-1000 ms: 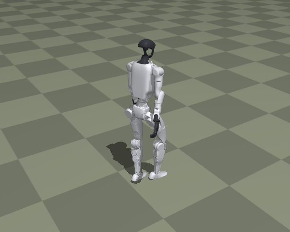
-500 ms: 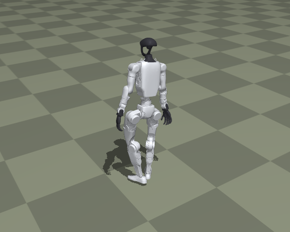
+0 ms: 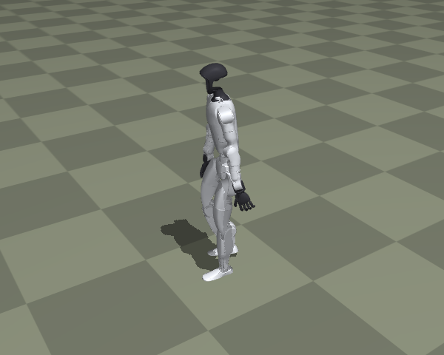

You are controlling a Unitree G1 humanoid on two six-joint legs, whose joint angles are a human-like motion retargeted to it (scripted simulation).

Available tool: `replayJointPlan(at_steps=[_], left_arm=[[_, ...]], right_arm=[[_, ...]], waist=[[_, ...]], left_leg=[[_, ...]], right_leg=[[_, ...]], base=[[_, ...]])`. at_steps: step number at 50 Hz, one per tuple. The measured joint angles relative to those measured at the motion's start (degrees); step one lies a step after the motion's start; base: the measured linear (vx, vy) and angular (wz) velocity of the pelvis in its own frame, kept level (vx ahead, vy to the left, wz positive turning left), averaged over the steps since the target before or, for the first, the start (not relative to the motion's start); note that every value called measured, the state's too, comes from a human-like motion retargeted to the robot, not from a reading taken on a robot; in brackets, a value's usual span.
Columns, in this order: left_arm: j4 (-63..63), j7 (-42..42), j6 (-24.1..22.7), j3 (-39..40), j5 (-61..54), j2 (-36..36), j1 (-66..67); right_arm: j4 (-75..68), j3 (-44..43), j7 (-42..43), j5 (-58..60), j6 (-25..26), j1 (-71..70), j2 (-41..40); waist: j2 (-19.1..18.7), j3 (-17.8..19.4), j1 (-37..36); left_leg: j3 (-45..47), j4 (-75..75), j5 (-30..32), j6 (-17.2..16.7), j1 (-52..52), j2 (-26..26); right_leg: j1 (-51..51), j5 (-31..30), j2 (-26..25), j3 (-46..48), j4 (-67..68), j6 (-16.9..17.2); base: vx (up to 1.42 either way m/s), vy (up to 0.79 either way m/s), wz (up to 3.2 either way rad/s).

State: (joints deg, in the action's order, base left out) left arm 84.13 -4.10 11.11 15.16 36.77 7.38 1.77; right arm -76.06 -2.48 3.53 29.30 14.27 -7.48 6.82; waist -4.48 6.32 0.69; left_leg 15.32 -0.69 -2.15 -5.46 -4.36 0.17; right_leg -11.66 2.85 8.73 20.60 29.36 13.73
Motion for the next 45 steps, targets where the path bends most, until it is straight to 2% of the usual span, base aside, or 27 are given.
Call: replayJointPlan(at_steps=[3,5,7,10,13,15,18,21,25,28,30,35,37,38,40,43,45], left_arm=[[1.95,-0.05,1.45,1.14,0.06,0.16,1.2],[2.78,-0.77,3.11,1.33,0.64,0.2,1.15],[2.28,-1.58,3.38,1.17,1.08,0.2,1.34],[0.17,-1.82,1.27,1.38,0.98,-0.03,1.99],[-1.5,-0.69,-0.77,1.38,0.49,-0.9,2.01],[-1.43,0.76,-1.23,1.57,0.51,-2.13,1.79],[-0.2,1.39,-1.47,1.07,0.94,-3.44,2.7],[0.76,1.89,-1.23,0.14,3.81,-3.99,3.94],[1.84,3.25,-0.26,-0.29,6.67,-4.15,4.95],[2.01,1.67,0.02,0.14,6.82,-4.14,5.3],[2.13,0.35,0.45,0.65,6.65,-4.09,5.27],[2.14,-0.73,1.17,0.93,6.08,-3.71,4.1],[1.6,-0.43,0.94,0.65,5.92,-3.68,3.91],[1.32,-0.35,0.89,0.57,5.91,-3.6,3.79],[0.67,-0.73,0.9,0.72,5.69,-3.23,3.12],[-1.09,-1.44,0.85,-0.1,5.03,-2.35,1.41],[-2.25,-1.27,0.39,-1.05,4.12,-1.59,0.25]], right_arm=[[-2.11,-0.3,-0.04,-1.88,-0.4,1.04,0.13],[-4.8,-1.15,-0.37,-2.51,-0.21,1.46,0.37],[-7.84,-1.56,-1.46,-2.43,0.23,1.73,0.62],[-11.37,-1.13,-3.32,-1.72,1.33,1.65,0.6],[-14.53,-1.64,-4.96,-0.82,2.48,-0.76,0.18],[-15.66,-2.28,-6.1,-0.15,3.34,-2.6,0.07],[-14.9,-1.6,-8.19,1.52,3.32,-4.29,-0.43],[-12.93,-1.39,-7.71,2.8,2.4,-5.12,-1.36],[-11.04,-0.66,-6.81,2.06,1.38,-5.74,-2.77],[-10.49,-0.17,-7.88,1.9,0.94,-5.84,-3.64],[-10.22,0.15,-8.52,2.18,0.62,-5.48,-4.02],[-10.55,0.19,-8.44,2.37,0.29,-3.33,-3.94],[-11.3,-0.34,-9.04,2.47,0.36,-1.96,-3.55],[-11.71,-0.6,-9.66,2.43,0.46,-1.16,-3.31],[-12.46,-1.09,-10.79,2.33,0.99,0.3,-2.89],[-13.29,-2.21,-10.46,0.62,2.02,2.68,-2.21],[-13.93,-2.96,-10.21,-0.63,1.94,4.25,-1.64]], waist=[[-0.59,0.43,0.96],[-0.02,0.49,1.16],[0.45,0.3,-0.04],[1.54,0.25,-3.21],[2.38,1.57,-5.46],[2.16,2.35,-4.97],[2.94,2.49,-3.1],[4.42,1.96,-2.17],[6.59,1.53,-1.62],[8.15,1.12,-1.65],[8.74,0.83,-1.92],[7.86,-0.12,-1.15],[7.8,-0.74,-0.21],[7.74,-1.09,0.3],[7.68,-1.14,-0.21],[6.92,-1.24,-0.71],[6.43,-1.27,-1.92]], left_leg=[[-3.88,0.9,-0.1,-1.82,-1.73,0.78],[-5.69,1.27,-0.63,-4.16,-2.46,0.44],[-7.4,1.7,-0.97,-6.13,-3.1,0.34],[-8.76,2.02,-1.34,-7.88,-4.09,-0.32],[-9.99,2.51,-2.2,-8.4,-5.03,-0.88],[-12.47,3.88,-3.29,-7.98,-6.71,-0.96],[-13.42,6.81,-5.39,-3.97,-9.1,-1.47],[-6.55,10.09,-6.66,2.67,-10.71,-1.23],[5.61,15.64,-6.61,8.34,-10.35,-0.24],[8.39,20.16,-5.83,12.2,-9.16,-2.48],[7.56,22.21,-5.24,13.51,-8.13,-4.8],[4.21,19.05,-5.59,12.67,-2.63,-8.33],[4.62,15.97,-4.76,18.77,-0.17,-9.9],[2.5,15.12,-4.56,20.04,0.55,-10.46],[-0.63,15.79,-4.14,20.46,0.19,-10.68],[0.2,14.41,-5.42,20.46,2.51,-9.37],[0.08,13.44,-6.45,20.46,4.17,-8.33]], right_leg=[[4.27,0.9,-1.12,0.24,-5.22,-2.09],[8.39,1.18,-2.07,1.73,-10.09,-1.2],[12.06,5.53,-4.05,3.25,-14.51,-4.73],[16.23,10.9,-6.02,10.72,-20.97,-10.4],[14.8,12.96,-8.41,-0.18,-21.1,-10.62],[14.6,14.89,-8.71,0.54,-21.15,-11.45],[15.01,16.34,-8.77,1.27,-22.6,-13.04],[14.96,16.5,-7.67,2.22,-23.9,-12.96],[15.12,16.68,-5.89,4.1,-24.87,-12.8],[15.22,16.57,-4.53,4.21,-24.89,-12.7],[15.44,16.48,-4.1,3.8,-24.81,-12.48],[17.32,15.92,-5.48,5.01,-25.41,-11.87],[18.76,15.06,-5.53,6.24,-25.9,-11.65],[19.47,14.23,-5.85,6.55,-26.14,-12.29],[20.66,13.01,-6.57,5.85,-26.36,-13.7],[21.1,11.84,-5.51,10.76,-23.72,-12.88],[19.16,10.07,-5.43,7.29,-19.02,-11.91]], base=[[-0.17,-0.13,1.56],[-0.15,-0.17,1.74],[-0.16,-0.17,1.26],[-0.24,-0.21,0.47],[-0.34,-0.23,0.58],[-0.42,-0.25,1.29],[-0.23,-0.17,0.99],[-0.13,-0.09,0.47],[-0.12,-0.09,0.22],[0.0,-0.04,0.02],[0.1,-0.01,-0.19],[0.18,0.04,-0.02],[0.32,0.06,0.08],[0.41,0.06,-0.12],[0.35,0.01,-0.52],[0.28,0.05,-0.41],[0.29,-0.06,-0.58]])
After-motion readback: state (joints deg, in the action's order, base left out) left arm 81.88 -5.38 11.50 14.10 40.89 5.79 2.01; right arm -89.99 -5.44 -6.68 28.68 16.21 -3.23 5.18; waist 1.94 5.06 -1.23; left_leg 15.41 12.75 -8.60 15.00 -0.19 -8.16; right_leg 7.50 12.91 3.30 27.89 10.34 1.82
